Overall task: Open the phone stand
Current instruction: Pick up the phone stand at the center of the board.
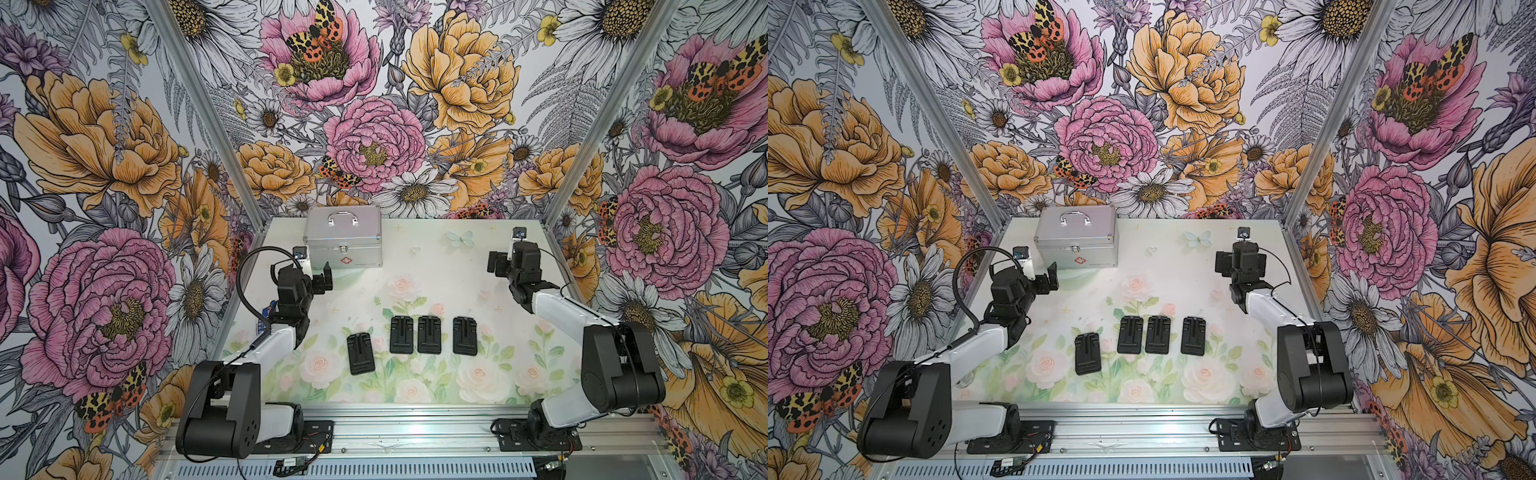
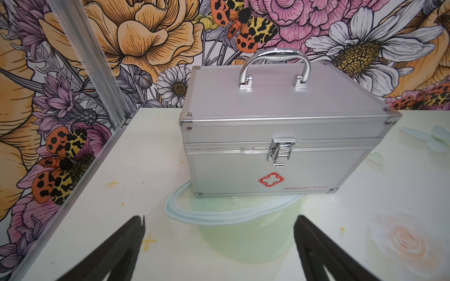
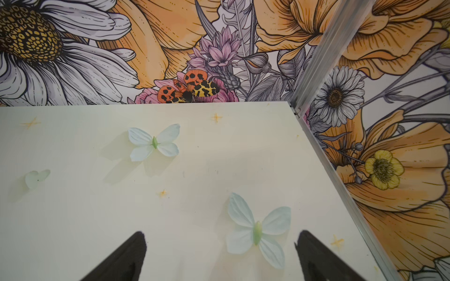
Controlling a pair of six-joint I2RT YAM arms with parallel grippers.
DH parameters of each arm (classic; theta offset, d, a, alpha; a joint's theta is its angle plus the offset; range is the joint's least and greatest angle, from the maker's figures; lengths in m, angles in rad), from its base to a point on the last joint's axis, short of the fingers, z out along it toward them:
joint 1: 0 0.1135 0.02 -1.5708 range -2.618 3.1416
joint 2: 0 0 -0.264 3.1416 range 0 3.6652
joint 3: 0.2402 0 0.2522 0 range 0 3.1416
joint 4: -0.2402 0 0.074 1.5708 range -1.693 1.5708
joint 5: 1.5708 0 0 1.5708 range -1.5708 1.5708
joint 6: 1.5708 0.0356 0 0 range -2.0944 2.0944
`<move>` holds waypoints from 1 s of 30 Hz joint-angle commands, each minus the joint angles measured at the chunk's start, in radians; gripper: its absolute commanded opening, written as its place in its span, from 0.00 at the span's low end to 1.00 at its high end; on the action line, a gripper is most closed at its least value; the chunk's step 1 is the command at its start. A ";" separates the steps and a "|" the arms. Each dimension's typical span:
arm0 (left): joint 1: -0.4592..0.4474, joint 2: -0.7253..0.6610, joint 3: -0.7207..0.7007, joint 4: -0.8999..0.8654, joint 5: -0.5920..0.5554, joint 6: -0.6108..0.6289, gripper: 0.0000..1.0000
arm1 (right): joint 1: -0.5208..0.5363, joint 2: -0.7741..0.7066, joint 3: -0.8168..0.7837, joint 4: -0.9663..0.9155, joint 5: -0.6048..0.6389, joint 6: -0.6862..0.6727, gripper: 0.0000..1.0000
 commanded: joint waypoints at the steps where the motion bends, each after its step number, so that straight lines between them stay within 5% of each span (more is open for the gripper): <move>1: -0.050 -0.075 0.046 -0.234 -0.053 -0.028 0.99 | 0.066 0.022 0.115 -0.306 0.068 0.052 0.99; 6: -0.166 -0.158 0.136 -0.473 -0.078 -0.040 0.99 | 0.133 0.016 0.296 -0.595 0.081 0.209 0.99; 13: -0.264 -0.281 0.243 -0.743 -0.018 -0.196 0.99 | 0.205 0.023 0.438 -0.910 -0.092 0.396 0.99; 18: -0.291 -0.290 0.324 -0.930 0.070 -0.329 0.99 | 0.312 0.026 0.413 -0.983 -0.102 0.482 0.99; 25: -0.490 -0.229 0.405 -1.088 0.042 -0.457 0.99 | 0.443 -0.040 0.309 -1.037 -0.052 0.634 0.99; 30: -0.604 -0.232 0.401 -1.097 0.019 -0.559 0.99 | 0.491 -0.066 0.233 -1.061 -0.030 0.715 0.85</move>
